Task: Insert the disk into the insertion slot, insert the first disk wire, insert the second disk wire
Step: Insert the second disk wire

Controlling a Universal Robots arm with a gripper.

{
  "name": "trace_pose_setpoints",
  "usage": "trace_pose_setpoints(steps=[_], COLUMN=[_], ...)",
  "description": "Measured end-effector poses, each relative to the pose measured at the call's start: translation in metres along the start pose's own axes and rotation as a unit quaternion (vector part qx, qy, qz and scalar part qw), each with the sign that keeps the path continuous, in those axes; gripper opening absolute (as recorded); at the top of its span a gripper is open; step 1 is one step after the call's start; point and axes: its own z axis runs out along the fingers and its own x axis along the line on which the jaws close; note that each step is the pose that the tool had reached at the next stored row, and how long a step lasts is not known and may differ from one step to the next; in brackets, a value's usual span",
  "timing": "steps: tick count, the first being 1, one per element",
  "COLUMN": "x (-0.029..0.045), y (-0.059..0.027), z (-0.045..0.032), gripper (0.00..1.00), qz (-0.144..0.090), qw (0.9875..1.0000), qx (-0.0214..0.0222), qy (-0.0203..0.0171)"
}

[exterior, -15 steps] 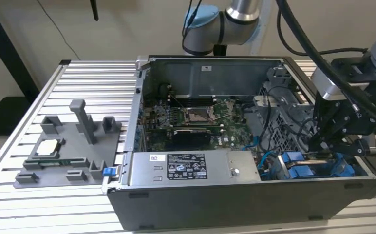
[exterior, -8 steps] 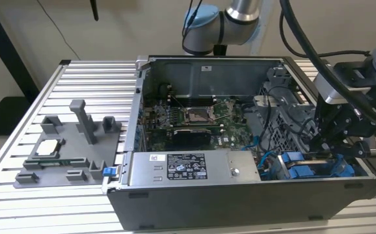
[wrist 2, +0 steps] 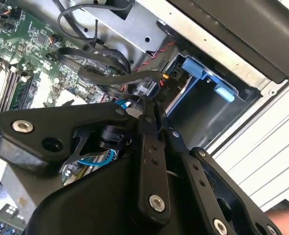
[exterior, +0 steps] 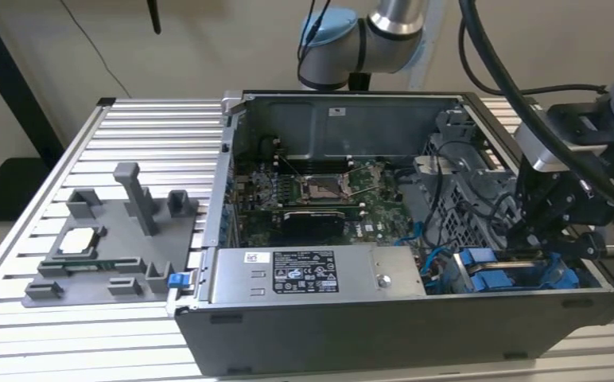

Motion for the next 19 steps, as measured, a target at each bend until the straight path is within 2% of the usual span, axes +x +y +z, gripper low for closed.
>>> trace_pose_setpoints(steps=[10, 19], x=[0.0027, 0.0034], y=[-0.0001, 0.0004], z=[0.0, 0.0039], gripper=[0.0, 0.0], qz=[0.01, 0.013], qw=[0.9999, 0.9999], qx=[0.0017, 0.0031], qy=[-0.0001, -0.0001])
